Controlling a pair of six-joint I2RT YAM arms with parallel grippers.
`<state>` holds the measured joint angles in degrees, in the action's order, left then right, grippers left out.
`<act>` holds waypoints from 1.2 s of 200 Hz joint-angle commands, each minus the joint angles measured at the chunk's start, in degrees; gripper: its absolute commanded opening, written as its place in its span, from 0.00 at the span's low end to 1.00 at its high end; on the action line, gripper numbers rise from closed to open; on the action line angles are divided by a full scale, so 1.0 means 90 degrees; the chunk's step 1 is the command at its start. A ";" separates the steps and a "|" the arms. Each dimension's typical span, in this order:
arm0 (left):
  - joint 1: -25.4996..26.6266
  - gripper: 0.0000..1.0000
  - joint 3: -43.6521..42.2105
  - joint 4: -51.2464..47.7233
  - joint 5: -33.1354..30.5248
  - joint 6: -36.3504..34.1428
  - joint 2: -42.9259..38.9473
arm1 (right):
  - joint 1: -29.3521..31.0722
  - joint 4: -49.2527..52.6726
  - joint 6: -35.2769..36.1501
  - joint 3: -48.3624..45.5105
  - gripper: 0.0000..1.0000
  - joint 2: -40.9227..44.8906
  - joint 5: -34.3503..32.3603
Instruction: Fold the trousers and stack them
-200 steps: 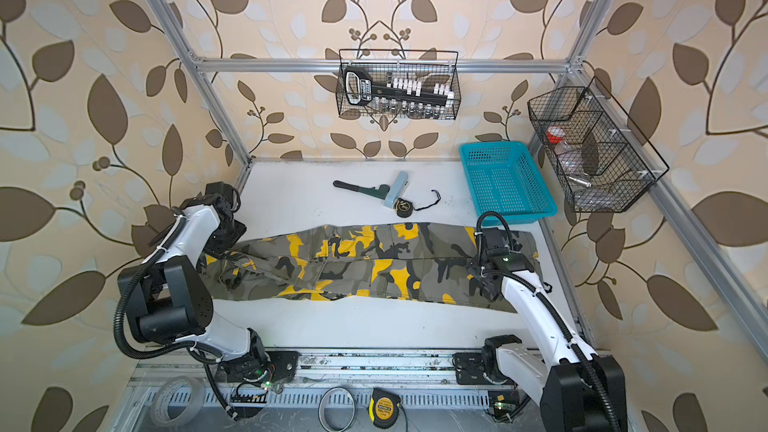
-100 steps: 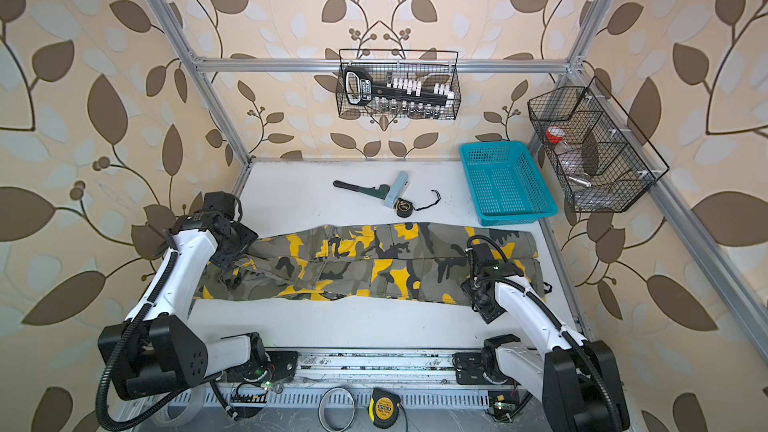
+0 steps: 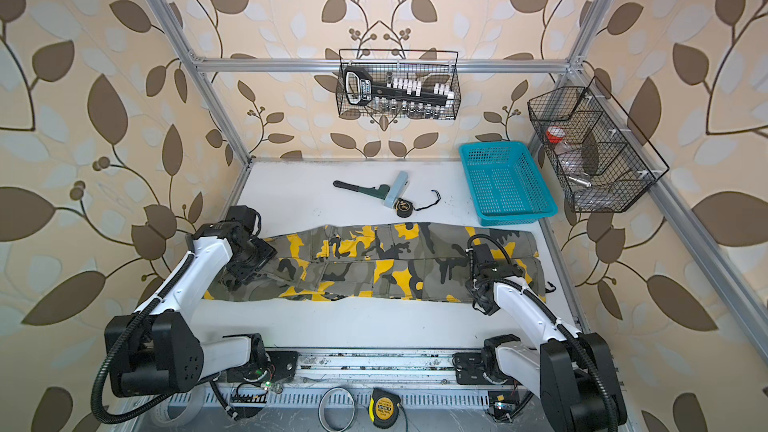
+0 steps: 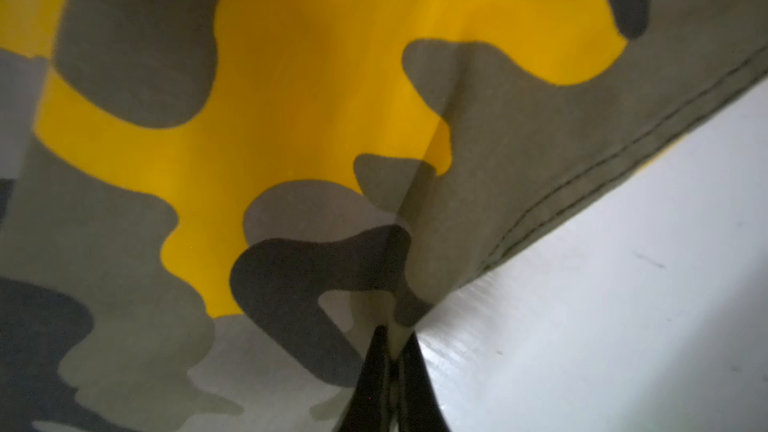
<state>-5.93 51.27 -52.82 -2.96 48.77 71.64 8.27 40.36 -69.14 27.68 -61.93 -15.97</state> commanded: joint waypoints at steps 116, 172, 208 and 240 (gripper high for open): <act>0.0073 0.00 0.0760 0.0566 -0.0327 0.0000 0.0938 | -0.0027 0.0930 0.0964 0.3062 0.00 -0.0211 -0.1117; 0.0068 0.00 0.1547 0.0668 -0.0294 0.0282 0.1869 | -0.0090 0.0433 0.0978 0.3937 0.00 -0.1681 -0.1585; 0.0064 0.00 0.1900 0.0779 -0.0248 0.0281 0.2531 | -0.0138 0.0220 0.1044 0.4340 0.00 -0.2576 -0.1826; 0.0069 0.03 0.2058 0.0876 -0.0290 0.0236 0.2882 | -0.0082 -0.0230 0.1260 0.4431 0.04 -0.3002 -0.1975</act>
<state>-5.54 67.09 -45.56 -3.33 50.74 96.31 7.75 41.32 -59.64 65.78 -87.37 -28.10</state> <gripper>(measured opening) 0.062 0.048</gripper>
